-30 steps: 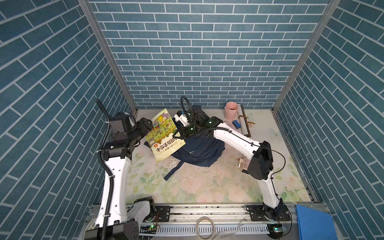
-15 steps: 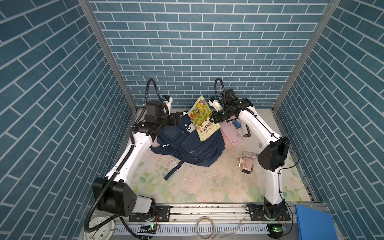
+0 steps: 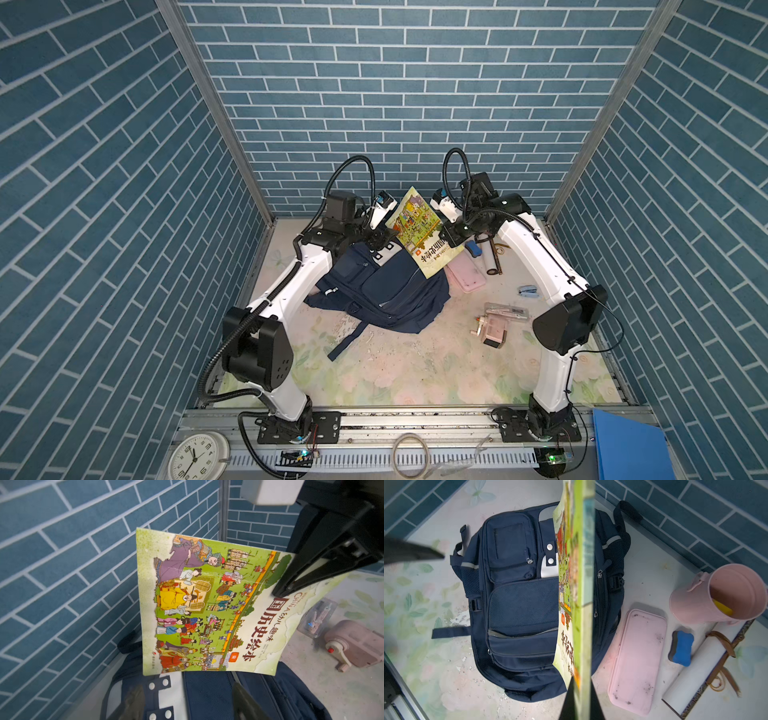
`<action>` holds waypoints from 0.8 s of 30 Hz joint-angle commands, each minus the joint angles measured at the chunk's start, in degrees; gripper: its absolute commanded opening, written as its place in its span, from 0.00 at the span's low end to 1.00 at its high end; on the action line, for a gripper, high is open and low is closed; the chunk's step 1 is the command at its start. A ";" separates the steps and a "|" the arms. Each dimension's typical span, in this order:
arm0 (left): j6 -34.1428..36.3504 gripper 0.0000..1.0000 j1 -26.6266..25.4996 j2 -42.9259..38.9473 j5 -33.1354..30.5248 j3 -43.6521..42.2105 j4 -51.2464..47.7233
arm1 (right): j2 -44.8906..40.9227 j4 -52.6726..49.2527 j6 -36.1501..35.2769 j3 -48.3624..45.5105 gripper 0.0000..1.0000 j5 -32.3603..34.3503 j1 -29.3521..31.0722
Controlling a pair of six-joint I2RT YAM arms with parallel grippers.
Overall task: Pack the student bag
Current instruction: 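Lift the green book upright with the left gripper while the right reaches toward it, then grasp the book's top edge with the right gripper from the left gripper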
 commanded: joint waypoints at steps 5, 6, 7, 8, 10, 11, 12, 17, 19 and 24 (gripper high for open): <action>5.98 0.63 0.83 -1.80 10.07 -1.11 1.86 | -10.63 2.57 -12.74 -9.44 0.00 0.19 -0.12; 6.73 0.63 0.83 -1.88 11.27 -1.51 1.50 | -11.90 3.13 -14.07 -11.00 0.00 -0.14 -0.17; 7.46 0.63 0.81 -1.84 12.04 -1.67 0.86 | -13.21 3.73 -15.53 -12.42 0.00 -0.50 -0.12; 7.73 0.63 0.86 -1.69 12.50 -1.84 0.52 | -14.31 4.26 -16.91 -13.67 0.00 -0.96 -0.12; 7.68 0.63 0.85 -1.34 13.35 -2.29 0.00 | -16.66 5.93 -19.79 -16.52 0.00 -1.84 -0.08; 7.41 0.63 0.86 -1.18 14.00 -2.52 -0.10 | -17.45 6.72 -20.81 -17.61 0.00 -2.30 -0.12; 7.38 0.63 0.79 -0.99 14.73 -2.72 -0.23 | -18.27 7.33 -21.83 -18.58 0.00 -2.73 -0.11; 4.58 0.63 0.48 -2.46 16.23 -7.00 3.96 | -20.10 7.87 -26.22 -21.52 0.00 -6.62 -0.12; 5.11 0.64 0.07 -2.82 17.18 -7.88 3.10 | -20.58 8.41 -27.80 -22.68 0.00 -7.58 -0.08; 6.47 0.55 -0.73 -3.61 21.50 -9.20 1.39 | -18.89 8.14 -29.37 -22.11 0.00 -6.70 -0.14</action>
